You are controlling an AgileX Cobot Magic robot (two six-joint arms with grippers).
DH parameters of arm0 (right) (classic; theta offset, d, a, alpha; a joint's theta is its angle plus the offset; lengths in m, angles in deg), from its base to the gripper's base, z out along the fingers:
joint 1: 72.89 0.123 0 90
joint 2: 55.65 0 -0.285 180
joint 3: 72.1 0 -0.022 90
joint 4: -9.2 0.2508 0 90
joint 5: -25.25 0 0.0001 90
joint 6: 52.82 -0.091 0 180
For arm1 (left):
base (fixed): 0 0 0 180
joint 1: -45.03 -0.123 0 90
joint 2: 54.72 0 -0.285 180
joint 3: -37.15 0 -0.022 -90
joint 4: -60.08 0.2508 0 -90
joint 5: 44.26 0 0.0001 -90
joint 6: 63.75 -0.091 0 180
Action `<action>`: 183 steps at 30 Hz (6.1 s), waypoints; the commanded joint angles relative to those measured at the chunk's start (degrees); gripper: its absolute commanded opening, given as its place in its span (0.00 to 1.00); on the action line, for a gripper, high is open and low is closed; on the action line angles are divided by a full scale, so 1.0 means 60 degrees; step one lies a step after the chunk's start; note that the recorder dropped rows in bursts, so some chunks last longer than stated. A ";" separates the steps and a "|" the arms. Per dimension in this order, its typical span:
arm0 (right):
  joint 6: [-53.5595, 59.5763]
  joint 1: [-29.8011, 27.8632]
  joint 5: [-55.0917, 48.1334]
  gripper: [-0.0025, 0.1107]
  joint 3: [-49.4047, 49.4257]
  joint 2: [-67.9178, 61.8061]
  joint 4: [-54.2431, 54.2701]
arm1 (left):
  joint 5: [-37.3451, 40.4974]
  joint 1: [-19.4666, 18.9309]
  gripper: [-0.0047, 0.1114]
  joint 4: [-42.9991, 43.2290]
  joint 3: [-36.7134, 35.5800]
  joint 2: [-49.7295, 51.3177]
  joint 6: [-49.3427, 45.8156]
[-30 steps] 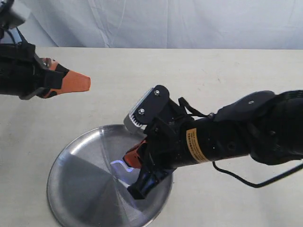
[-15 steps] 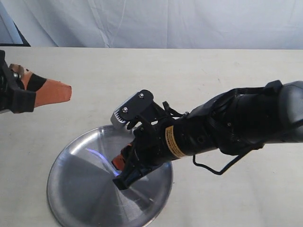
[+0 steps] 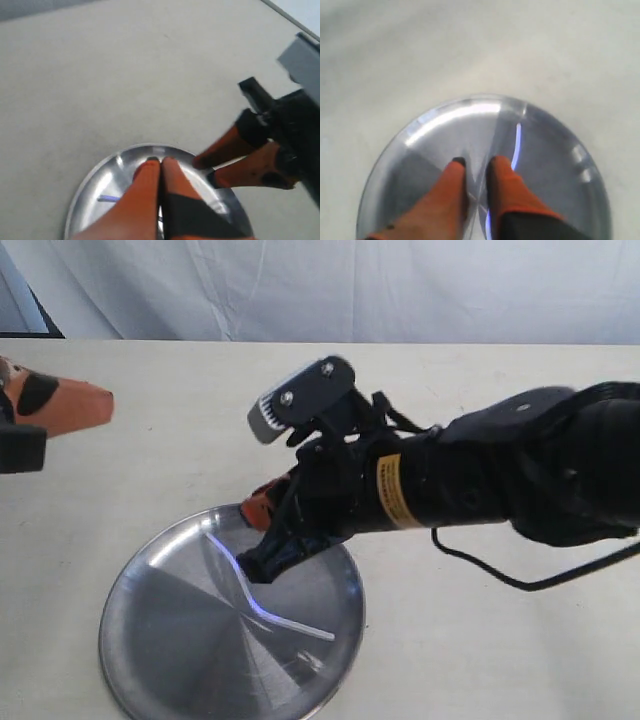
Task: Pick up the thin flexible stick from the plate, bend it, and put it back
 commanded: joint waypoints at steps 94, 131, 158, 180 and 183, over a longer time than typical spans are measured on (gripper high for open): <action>1.4672 -0.6896 -0.5698 0.01 0.7626 1.4326 1.5047 | -0.2089 -0.0030 0.04 0.5622 -0.0054 -0.2651 0.5550; 1.4646 -0.6851 -0.5695 0.01 0.7626 1.4326 1.5004 | -0.3619 -0.2002 0.04 0.6309 -0.5695 -0.8514 0.6109; 1.4630 -0.6851 -0.5662 0.01 0.7626 1.4326 1.5075 | -0.4919 -0.2028 0.04 0.8500 -0.6897 -0.8539 0.7332; 1.4598 -0.6851 -0.5682 0.01 0.7626 1.4326 1.5022 | -0.4919 -0.2028 0.04 0.8500 -0.6897 -0.8539 0.7332; 1.4598 -0.6851 -0.5682 0.01 0.7626 1.4326 1.5022 | -0.4919 -0.2028 0.04 0.8500 -0.6897 -0.8539 0.7332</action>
